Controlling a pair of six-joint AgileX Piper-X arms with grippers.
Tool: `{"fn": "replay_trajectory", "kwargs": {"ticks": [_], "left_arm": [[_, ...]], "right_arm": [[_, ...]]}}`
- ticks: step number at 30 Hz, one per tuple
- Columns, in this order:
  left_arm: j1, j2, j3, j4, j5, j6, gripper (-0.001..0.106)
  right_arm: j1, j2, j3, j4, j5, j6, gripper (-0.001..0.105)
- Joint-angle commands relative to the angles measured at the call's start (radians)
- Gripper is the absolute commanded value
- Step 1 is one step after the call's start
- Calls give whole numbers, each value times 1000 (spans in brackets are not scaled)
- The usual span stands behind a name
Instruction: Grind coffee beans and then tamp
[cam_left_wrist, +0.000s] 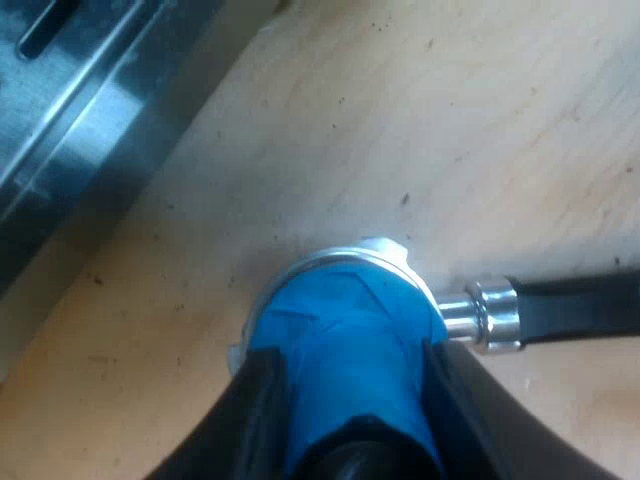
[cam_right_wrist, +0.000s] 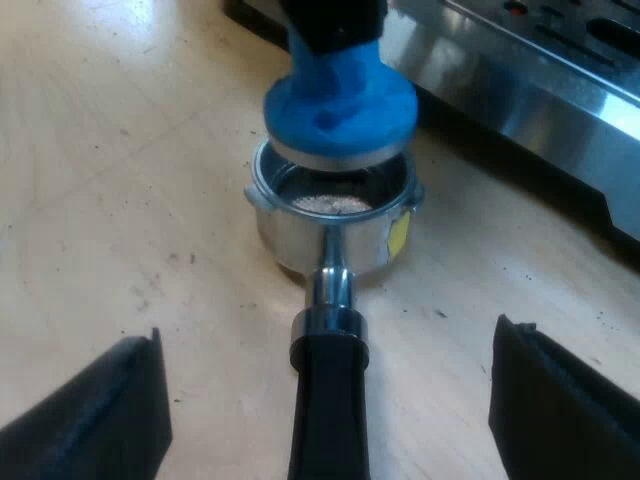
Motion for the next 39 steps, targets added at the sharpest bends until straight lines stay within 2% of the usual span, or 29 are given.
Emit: {"fn": "replay_trajectory", "kwargs": {"ticks": [1,5,27,35,39], "left_arm": [[-4,11,-7,-19,9,-7,0],[-4,38,-7,-14,30,-7,0],[-4,156,-7,12,27,2,0],[-4,31,-7,12,27,2,0],[-4,-55,-7,9,27,2,0]], "right_arm": [[1,-9,0,-7,-1,-4,69],[1,-9,0,-7,-1,-4,69],[1,-9,0,-7,-1,-4,69],[1,-9,0,-7,-1,-7,69],[1,-9,-4,-7,-1,-59,69]]}}
